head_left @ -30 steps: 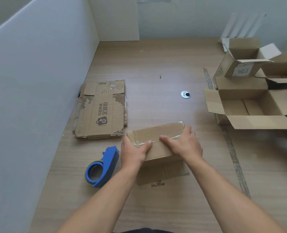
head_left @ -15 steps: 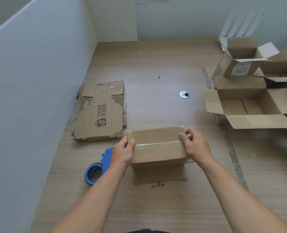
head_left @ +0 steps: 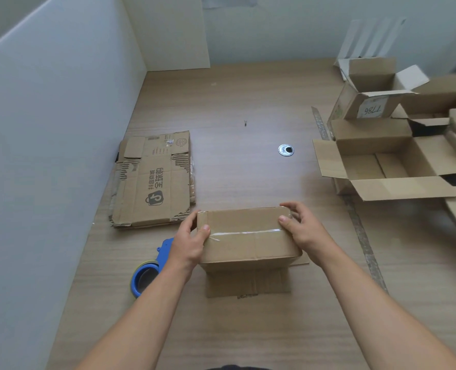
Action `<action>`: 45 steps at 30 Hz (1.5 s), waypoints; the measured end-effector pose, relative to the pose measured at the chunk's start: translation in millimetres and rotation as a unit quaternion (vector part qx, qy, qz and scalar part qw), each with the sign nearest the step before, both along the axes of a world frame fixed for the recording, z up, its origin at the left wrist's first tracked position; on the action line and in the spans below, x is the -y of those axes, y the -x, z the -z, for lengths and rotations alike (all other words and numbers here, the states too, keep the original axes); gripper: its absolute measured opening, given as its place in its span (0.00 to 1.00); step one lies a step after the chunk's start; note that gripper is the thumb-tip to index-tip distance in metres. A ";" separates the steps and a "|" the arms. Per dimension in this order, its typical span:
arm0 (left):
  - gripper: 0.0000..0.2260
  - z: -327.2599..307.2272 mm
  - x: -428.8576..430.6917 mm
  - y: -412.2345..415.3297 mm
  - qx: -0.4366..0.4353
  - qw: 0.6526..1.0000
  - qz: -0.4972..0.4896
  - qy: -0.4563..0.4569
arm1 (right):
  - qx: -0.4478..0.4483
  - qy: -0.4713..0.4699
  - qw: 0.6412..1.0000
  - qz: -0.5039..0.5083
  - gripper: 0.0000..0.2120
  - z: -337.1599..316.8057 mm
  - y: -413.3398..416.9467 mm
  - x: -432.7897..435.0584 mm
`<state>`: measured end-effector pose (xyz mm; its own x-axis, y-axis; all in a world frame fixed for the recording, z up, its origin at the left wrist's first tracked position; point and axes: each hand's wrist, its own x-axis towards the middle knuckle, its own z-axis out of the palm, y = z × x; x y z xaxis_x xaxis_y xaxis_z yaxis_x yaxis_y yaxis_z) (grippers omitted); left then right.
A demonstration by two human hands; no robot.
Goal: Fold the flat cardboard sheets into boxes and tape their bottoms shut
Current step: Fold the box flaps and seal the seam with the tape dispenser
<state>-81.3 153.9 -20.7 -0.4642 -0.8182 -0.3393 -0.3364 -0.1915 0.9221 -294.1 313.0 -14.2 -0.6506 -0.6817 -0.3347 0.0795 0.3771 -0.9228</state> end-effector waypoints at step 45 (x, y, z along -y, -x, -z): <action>0.35 -2.8 -13.9 -24.2 -0.013 0.997 0.079 0.015 | 0.018 0.022 0.999 -0.038 0.29 4.1 -38.7 -46.4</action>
<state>-57.1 167.8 -17.9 -0.5961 -0.7438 -0.3024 -0.3360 -0.1110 0.9353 -255.4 359.4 -18.3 -0.5849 -0.7433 -0.3246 0.0851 0.3418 -0.9359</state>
